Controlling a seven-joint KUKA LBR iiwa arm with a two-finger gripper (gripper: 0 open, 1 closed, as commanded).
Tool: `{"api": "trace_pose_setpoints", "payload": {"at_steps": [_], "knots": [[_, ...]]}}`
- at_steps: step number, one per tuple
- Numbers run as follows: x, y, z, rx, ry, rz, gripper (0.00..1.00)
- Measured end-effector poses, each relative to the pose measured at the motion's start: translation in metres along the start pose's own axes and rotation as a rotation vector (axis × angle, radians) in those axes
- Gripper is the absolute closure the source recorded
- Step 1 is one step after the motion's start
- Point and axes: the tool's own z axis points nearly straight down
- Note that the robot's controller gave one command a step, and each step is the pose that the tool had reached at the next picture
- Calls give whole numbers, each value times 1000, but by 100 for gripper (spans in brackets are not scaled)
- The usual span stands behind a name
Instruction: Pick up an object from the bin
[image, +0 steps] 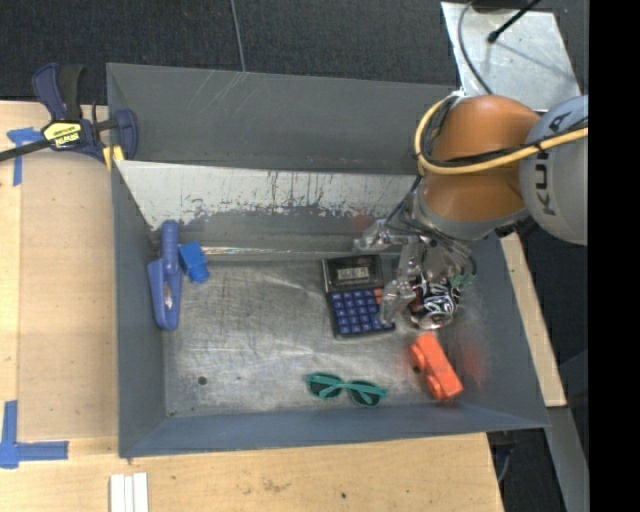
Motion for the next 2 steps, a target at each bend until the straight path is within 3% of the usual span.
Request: {"api": "trace_pose_setpoints", "payload": {"at_steps": [1,2], "knots": [[7,-4,64,-1,-8,30,0],[6,-4,55,0,-5,32,100]]}}
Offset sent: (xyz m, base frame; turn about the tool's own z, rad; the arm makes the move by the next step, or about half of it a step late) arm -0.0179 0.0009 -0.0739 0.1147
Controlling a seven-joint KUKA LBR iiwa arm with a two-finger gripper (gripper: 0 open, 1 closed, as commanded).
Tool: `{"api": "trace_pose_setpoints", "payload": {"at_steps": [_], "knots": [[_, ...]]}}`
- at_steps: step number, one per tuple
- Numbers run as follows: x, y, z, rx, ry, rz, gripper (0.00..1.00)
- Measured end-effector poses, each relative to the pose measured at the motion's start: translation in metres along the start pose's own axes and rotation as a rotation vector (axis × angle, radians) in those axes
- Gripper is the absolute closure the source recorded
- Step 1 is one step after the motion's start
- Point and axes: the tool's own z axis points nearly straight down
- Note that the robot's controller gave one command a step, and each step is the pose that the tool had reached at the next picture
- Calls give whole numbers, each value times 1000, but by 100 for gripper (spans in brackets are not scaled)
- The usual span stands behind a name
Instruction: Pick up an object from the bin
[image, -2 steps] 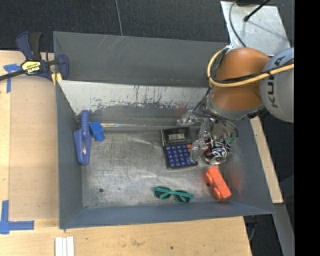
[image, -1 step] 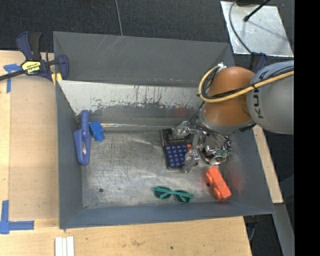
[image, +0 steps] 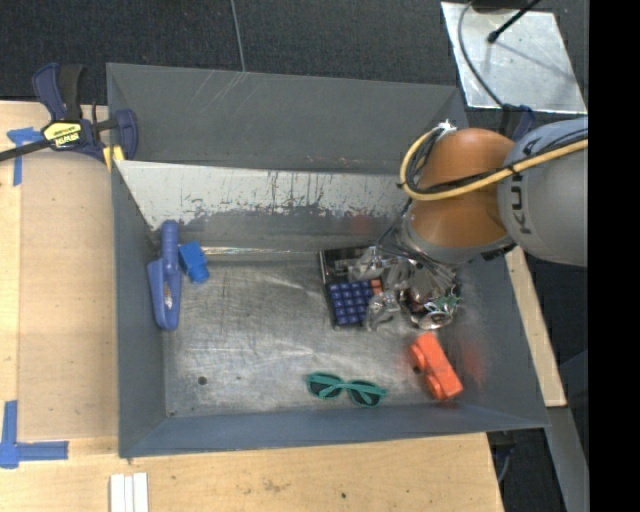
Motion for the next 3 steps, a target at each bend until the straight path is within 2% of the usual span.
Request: {"api": "trace_pose_setpoints", "payload": {"at_steps": [3], "knots": [[1,0,-12,-1,6,0,100]]}}
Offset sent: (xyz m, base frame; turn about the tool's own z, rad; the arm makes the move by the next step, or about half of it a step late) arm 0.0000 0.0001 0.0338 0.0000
